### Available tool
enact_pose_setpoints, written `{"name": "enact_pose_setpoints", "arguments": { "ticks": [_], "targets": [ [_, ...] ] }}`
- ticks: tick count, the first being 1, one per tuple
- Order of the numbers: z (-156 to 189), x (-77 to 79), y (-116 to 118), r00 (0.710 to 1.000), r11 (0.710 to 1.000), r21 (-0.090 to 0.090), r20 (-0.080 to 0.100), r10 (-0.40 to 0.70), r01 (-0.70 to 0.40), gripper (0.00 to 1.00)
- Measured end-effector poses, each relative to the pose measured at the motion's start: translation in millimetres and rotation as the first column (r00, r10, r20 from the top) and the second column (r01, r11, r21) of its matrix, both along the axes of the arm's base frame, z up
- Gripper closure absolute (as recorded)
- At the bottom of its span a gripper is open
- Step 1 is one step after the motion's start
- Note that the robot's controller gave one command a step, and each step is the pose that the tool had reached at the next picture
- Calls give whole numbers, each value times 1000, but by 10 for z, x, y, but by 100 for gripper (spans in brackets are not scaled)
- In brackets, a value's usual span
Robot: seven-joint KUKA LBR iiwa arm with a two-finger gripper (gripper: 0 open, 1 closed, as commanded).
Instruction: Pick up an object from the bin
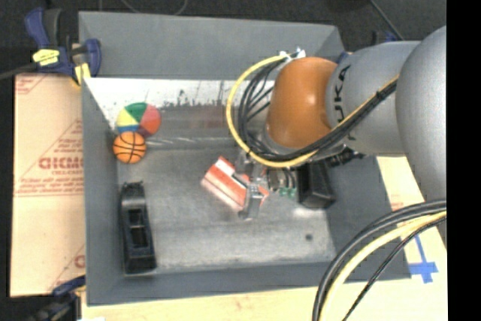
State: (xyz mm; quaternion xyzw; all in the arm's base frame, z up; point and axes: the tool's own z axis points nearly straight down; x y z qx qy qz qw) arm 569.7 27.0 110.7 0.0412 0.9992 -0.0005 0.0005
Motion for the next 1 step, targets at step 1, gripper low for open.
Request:
{"name": "enact_pose_setpoints", "arguments": {
  "ticks": [1],
  "targets": [
    [-288, 74, 257, 988, 988, 2, 21, -153, 153, 100]
  ]
}}
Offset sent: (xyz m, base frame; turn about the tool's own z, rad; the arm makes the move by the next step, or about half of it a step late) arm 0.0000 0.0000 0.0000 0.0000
